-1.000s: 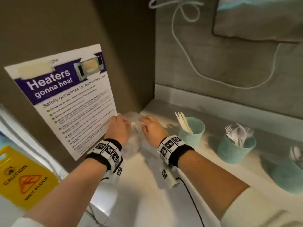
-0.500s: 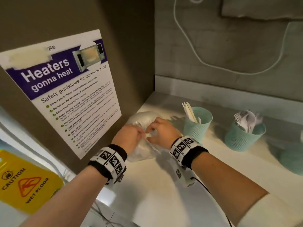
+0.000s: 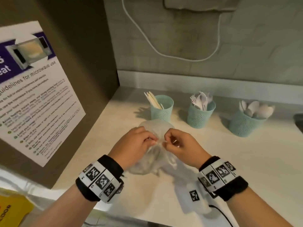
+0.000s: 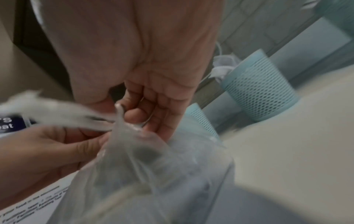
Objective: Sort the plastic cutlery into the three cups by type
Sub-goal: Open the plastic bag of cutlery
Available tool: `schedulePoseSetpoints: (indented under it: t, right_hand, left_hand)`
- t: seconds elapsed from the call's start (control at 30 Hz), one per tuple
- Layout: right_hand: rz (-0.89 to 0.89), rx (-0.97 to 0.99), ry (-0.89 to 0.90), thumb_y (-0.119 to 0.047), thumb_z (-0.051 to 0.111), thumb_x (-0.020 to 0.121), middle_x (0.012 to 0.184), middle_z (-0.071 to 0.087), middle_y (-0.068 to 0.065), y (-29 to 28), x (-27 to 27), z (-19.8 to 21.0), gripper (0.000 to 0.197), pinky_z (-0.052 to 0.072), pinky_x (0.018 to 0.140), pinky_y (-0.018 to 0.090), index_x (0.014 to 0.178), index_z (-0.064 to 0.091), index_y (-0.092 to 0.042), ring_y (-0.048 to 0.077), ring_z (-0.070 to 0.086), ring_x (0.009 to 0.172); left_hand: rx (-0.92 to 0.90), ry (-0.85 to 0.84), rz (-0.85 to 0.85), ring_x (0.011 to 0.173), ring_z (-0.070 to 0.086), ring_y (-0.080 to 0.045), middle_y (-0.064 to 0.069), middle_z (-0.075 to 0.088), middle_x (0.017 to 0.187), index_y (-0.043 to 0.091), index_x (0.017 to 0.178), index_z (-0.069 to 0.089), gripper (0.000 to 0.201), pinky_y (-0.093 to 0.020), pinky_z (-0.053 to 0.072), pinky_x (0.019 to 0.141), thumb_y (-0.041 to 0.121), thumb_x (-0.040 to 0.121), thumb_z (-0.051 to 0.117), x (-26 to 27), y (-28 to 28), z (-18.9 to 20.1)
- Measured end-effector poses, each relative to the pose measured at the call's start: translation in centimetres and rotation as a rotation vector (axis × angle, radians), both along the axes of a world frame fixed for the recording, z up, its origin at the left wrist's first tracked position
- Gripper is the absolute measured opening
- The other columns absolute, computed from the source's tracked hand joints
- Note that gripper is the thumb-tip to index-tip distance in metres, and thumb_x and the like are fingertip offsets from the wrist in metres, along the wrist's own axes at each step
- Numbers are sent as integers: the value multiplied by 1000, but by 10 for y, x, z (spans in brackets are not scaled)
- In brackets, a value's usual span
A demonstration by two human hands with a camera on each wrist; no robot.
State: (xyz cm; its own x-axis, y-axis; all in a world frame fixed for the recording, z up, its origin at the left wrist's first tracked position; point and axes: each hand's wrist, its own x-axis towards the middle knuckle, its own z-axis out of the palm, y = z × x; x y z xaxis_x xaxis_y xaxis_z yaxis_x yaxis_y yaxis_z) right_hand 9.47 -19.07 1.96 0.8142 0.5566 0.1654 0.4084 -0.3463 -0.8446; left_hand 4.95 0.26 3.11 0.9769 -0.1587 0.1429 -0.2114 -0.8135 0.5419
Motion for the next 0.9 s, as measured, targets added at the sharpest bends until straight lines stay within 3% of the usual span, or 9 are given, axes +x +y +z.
schedulePoseSetpoints:
  t: [0.2,0.33,0.43,0.5,0.57,0.63,0.77,0.83,0.9]
  right_hand:
    - [-262,6,-71,-8,64,82,64,59,8,-19,-8,8,9,39,56,15,84,63,-17,7,47,56]
    - [-224,170,94,-13,56,80,76,61,2,-30,-4,17,7,50,72,28,79,62,-17,14,57,70]
    - [-190,225,217,-26,52,71,79,58,3,-34,-3,20,15,49,75,28,68,60,-15,10,56,73]
    - [-230,177,181,-36,59,78,73,57,6,-33,0,19,33,46,72,28,61,59,-7,13,54,67]
    - [-263,93,75,-28,62,89,69,55,8,-30,3,17,44,43,66,24,53,60,-2,14,52,61]
    - [-236,103,41,-18,66,87,70,55,12,-28,7,17,39,42,60,20,52,62,0,14,51,58]
    - [-114,183,119,-7,72,81,77,52,5,-27,8,19,46,40,61,15,41,54,-22,7,49,63]
    - [-112,233,158,-5,71,81,80,55,4,-29,7,21,51,38,58,12,38,52,-24,4,49,64]
    - [-173,260,148,-13,69,84,77,59,4,-30,7,20,38,40,59,18,47,62,-23,5,53,63]
  left_hand:
    - [-32,-92,-13,101,49,-8,10,54,98,24,99,67,16,-27,43,91,31,92,55,14,-29,5]
    - [-14,-149,2,99,47,-8,8,54,99,19,96,66,17,-28,44,87,30,93,54,23,-33,10]
    - [7,-156,-10,101,46,-7,8,53,101,20,94,64,16,-28,44,86,31,93,53,25,-33,11]
    - [33,-132,-30,102,44,-8,8,53,103,20,95,64,16,-27,43,86,31,94,52,26,-35,10]
    - [54,-126,-45,101,44,-8,8,54,102,20,94,63,16,-28,42,87,30,95,51,26,-37,7]
    - [46,-134,-43,100,46,-9,9,54,99,19,91,62,14,-28,43,86,27,95,51,26,-37,5]
    - [51,-132,-27,98,46,-8,11,54,98,21,92,61,12,-25,43,84,27,95,51,27,-32,4]
    - [46,-122,8,100,47,-9,9,55,100,20,96,62,14,-25,43,85,28,96,50,30,-29,4]
    - [18,-102,46,101,49,-11,8,56,103,19,100,62,16,-28,45,88,28,96,49,31,-24,4]
